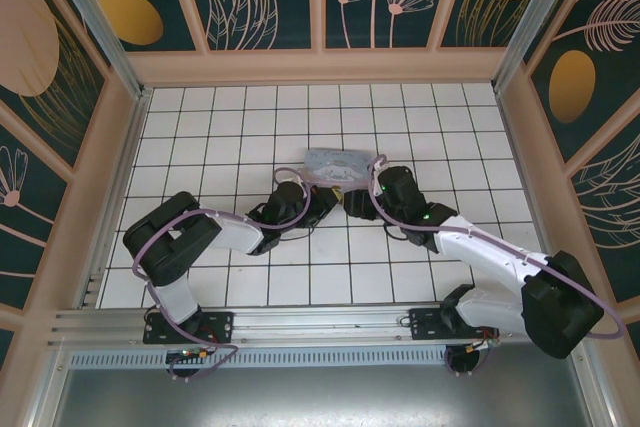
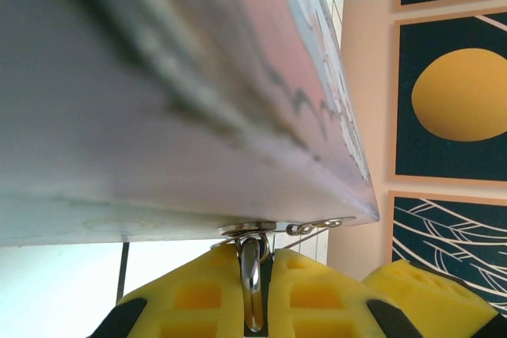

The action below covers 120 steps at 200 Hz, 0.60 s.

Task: Unlock the padlock with the key

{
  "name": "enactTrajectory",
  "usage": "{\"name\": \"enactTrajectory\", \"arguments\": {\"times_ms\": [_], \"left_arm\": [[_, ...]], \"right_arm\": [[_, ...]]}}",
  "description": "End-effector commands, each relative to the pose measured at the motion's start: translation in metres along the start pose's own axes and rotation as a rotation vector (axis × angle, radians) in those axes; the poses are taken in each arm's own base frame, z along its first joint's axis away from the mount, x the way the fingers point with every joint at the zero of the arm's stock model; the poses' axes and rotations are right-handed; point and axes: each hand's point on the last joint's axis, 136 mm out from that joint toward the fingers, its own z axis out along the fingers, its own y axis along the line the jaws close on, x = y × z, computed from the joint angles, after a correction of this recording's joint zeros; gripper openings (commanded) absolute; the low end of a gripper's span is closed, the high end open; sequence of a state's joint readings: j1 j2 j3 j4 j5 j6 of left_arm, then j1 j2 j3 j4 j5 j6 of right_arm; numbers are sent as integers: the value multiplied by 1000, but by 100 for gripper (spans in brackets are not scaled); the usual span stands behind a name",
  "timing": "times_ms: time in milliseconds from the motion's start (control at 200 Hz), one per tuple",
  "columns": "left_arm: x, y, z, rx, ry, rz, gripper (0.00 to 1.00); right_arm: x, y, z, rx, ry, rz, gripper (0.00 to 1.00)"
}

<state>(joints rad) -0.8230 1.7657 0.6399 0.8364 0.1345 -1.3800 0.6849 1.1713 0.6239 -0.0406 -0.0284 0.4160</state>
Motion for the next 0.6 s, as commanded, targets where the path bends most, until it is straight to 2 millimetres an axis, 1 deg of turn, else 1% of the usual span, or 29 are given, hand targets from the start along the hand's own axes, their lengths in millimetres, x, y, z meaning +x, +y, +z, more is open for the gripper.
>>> {"name": "enactTrajectory", "arguments": {"times_ms": [0, 140, 275, 425, 595], "left_arm": [[-4, -18, -2, 44, -4, 28, 0], [-4, -16, -3, 37, -3, 24, 0], [-3, -19, -3, 45, 5, 21, 0], [-2, -27, -4, 58, 13, 29, 0], [0, -24, -3, 43, 25, 31, 0]], "right_arm": [[-3, -15, -3, 90, -26, -79, 55], [-3, -8, 0, 94, -8, -120, 54], [3, -5, 9, 144, 34, -211, 53], [10, -7, 18, 220, 56, -292, 52], [14, -7, 25, 260, 69, -340, 49]]}}
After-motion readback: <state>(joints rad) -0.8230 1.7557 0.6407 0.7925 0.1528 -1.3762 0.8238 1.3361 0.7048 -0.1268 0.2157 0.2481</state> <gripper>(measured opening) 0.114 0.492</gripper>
